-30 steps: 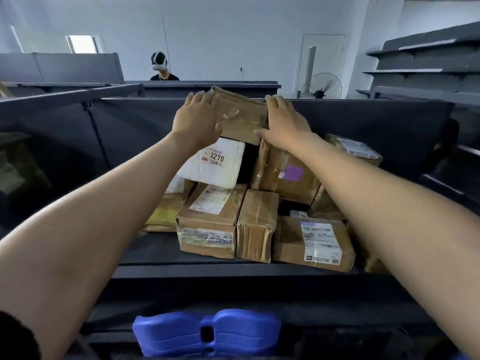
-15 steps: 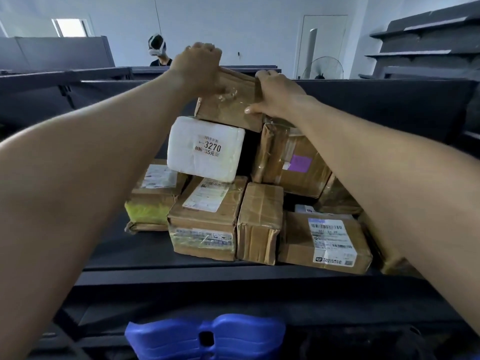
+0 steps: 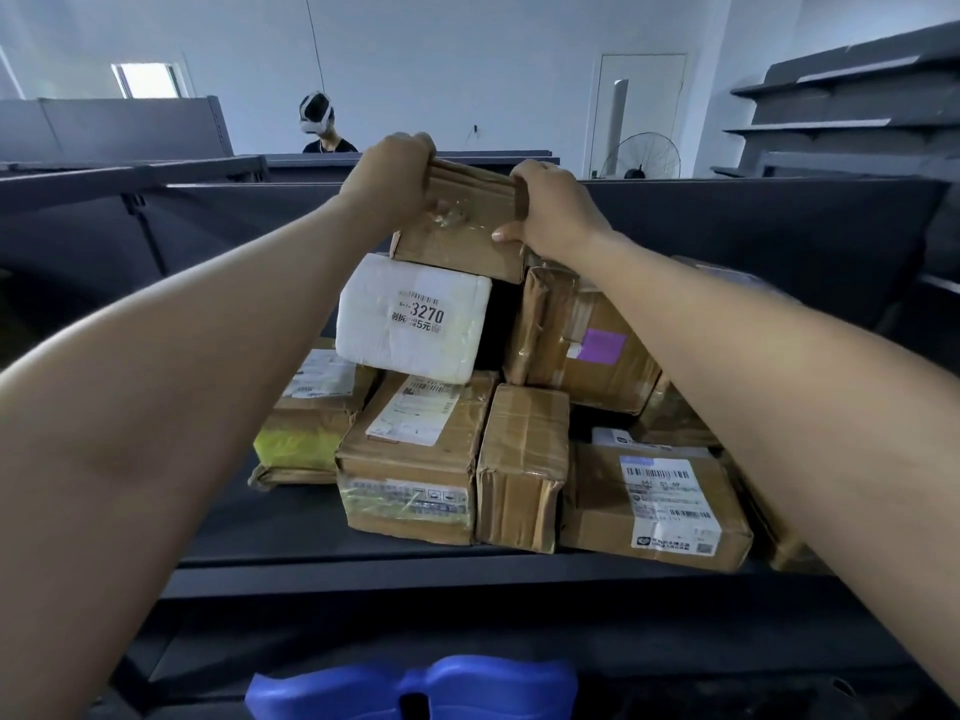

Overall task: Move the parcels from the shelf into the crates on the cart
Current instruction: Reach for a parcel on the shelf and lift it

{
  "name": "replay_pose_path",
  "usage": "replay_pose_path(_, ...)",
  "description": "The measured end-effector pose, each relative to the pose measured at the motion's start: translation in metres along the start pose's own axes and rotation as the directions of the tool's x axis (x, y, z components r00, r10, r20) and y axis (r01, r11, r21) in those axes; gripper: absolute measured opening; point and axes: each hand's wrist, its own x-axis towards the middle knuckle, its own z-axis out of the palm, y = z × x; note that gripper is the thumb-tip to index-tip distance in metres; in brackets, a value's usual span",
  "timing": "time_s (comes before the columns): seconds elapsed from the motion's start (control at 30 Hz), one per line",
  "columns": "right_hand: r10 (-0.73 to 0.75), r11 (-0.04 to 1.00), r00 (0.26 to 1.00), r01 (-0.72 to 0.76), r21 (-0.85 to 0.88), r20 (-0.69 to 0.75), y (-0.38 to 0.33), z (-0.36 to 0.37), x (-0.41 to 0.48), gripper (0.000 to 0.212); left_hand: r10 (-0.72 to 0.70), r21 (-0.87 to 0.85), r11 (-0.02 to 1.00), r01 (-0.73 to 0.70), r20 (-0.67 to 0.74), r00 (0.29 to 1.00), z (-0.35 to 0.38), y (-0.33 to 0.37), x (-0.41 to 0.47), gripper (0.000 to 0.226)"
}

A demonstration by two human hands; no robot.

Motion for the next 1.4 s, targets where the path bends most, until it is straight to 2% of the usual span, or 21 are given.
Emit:
replay_pose_path(0.17,-0.047,0.998,0.994,0.049,0.024,-0.1,-0.006,-0.007,-0.012,0.064,-0.026,-0.06,0.998,0.022,-0.079,0.997,-0.008,0.004,-0.015,0.054)
replay_pose_path(0.37,-0.129,0.991,0.974,0.133,0.01,-0.184,-0.018,-0.029,-0.054,0.072,0.035,-0.075,0.996,-0.051,-0.197,0.98,-0.035,0.017,-0.053,0.055)
replay_pose_path(0.57,-0.177,0.981,0.948,0.193,0.036,-0.264,-0.031,-0.061,-0.118,0.064,0.116,-0.057,0.988,-0.14,-0.304,0.946,-0.069,0.042,-0.117,0.056)
replay_pose_path(0.73,-0.21,0.971,0.926,0.236,0.045,-0.314,-0.043,-0.078,-0.189,0.06,0.109,-0.058,0.989,-0.137,-0.351,0.93,-0.079,0.071,-0.187,0.057)
replay_pose_path(0.83,-0.248,0.965,0.908,0.261,-0.006,-0.338,-0.045,-0.078,-0.238,0.062,0.064,-0.124,0.985,-0.118,-0.377,0.924,-0.074,0.085,-0.234,0.055)
replay_pose_path(0.9,-0.255,0.965,0.899,0.262,-0.029,-0.355,-0.044,-0.072,-0.269,0.062,0.016,-0.246,0.962,-0.116,-0.374,0.927,-0.066,0.095,-0.263,0.058)
replay_pose_path(0.97,-0.245,0.968,0.896,0.249,-0.037,-0.371,-0.04,-0.064,-0.299,0.06,-0.039,-0.441,0.891,-0.109,-0.313,0.949,-0.055,0.106,-0.292,0.073)
replay_pose_path(1.0,-0.244,0.968,0.891,0.247,-0.042,-0.383,-0.037,-0.06,-0.314,0.059,-0.097,-0.574,0.816,-0.07,-0.255,0.962,-0.05,0.112,-0.307,0.081)
replay_pose_path(1.07,-0.26,0.963,0.877,0.264,-0.046,-0.404,-0.03,-0.051,-0.342,0.055,-0.262,-0.823,0.56,0.093,-0.069,0.962,-0.039,0.118,-0.331,0.088)
replay_pose_path(1.13,-0.287,0.955,0.872,0.291,-0.049,-0.396,-0.023,-0.043,-0.37,0.052,-0.346,-0.902,0.295,0.314,0.206,0.915,-0.028,0.117,-0.349,0.092)
replay_pose_path(1.2,-0.322,0.944,0.863,0.324,-0.064,-0.389,-0.019,-0.034,-0.391,0.049,-0.326,-0.849,0.112,0.517,0.46,0.826,-0.018,0.114,-0.361,0.086)
replay_pose_path(1.27,-0.353,0.931,0.852,0.361,-0.055,-0.386,-0.016,-0.028,-0.412,0.049,-0.3,-0.786,0.029,0.618,0.583,0.755,-0.013,0.119,-0.374,0.056)
replay_pose_path(1.4,-0.374,0.918,0.85,0.396,-0.017,-0.37,-0.012,-0.019,-0.442,0.053,-0.334,-0.744,0.013,0.668,0.626,0.704,-0.006,0.136,-0.399,0.015)
